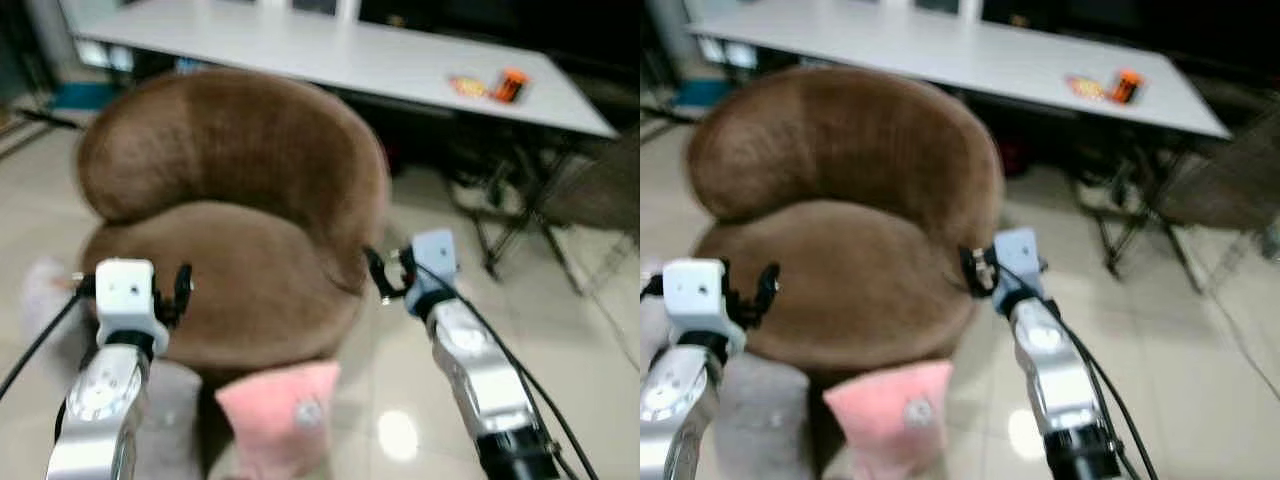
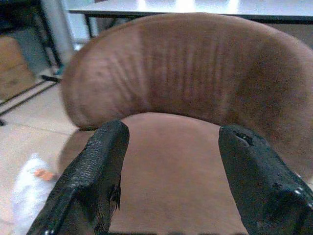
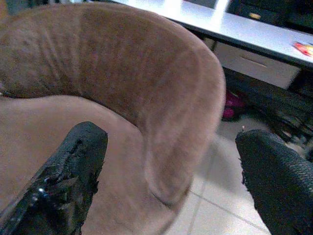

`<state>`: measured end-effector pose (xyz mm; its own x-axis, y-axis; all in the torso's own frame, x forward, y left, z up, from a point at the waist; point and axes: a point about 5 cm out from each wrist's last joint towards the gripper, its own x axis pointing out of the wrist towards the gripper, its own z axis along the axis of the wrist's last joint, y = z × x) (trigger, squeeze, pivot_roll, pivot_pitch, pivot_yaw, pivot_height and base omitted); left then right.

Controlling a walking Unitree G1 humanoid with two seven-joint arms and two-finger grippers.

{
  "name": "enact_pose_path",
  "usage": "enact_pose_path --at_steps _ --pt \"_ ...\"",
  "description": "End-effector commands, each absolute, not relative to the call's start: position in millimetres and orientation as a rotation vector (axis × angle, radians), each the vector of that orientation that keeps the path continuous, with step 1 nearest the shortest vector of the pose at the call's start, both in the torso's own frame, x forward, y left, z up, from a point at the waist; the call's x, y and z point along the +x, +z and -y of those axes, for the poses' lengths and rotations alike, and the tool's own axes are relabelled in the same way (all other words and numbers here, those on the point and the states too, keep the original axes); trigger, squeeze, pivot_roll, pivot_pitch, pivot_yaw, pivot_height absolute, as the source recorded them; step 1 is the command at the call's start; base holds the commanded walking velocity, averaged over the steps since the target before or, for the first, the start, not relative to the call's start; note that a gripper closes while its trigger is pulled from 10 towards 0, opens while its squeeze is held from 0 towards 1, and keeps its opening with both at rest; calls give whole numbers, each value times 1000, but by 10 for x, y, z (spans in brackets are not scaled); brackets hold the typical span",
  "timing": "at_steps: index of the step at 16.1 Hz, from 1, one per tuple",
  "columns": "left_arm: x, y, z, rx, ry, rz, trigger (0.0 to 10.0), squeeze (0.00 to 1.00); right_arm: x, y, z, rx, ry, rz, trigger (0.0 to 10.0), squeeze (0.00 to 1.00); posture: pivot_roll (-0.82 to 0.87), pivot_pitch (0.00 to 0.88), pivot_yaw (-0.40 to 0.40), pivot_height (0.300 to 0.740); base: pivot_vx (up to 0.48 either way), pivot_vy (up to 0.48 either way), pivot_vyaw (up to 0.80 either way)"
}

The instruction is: Move the pillow to the sofa from floor

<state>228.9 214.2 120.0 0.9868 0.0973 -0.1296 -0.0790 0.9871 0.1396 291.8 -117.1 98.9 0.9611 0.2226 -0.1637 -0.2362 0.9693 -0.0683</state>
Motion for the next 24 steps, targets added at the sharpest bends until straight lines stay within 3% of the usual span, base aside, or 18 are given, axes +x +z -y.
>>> enact_pose_path --at_steps 1,5,8,11,15,24 --pt "2279 1201 -2098 135 86 -142 10000 0 2928 1002 1292 -90 196 -150 10000 0 -35 0 -74 740 0 0 800" --pt "2289 1212 -2105 186 77 -134 10000 0 2938 998 1276 19 160 -167 10000 0 -44 0 -59 740 0 0 200" --pt "2308 1225 -2097 205 67 -129 10000 0 2930 1089 1359 -11 106 -84 10000 0 -46 0 -51 740 0 -480 0" --pt "2306 1253 -2105 241 68 -108 10000 0 2909 1147 1385 73 140 -66 10000 0 -49 0 -48 740 0 -480 0" --pt "2278 1279 -2083 223 68 -79 10000 0 2892 1069 1365 35 178 -106 10000 0 -44 0 -59 740 0 -83 0" --pt "2256 1272 -2099 192 65 -72 10000 0 2863 1016 1276 31 218 -135 10000 0 -41 0 -67 740 259 0 800"
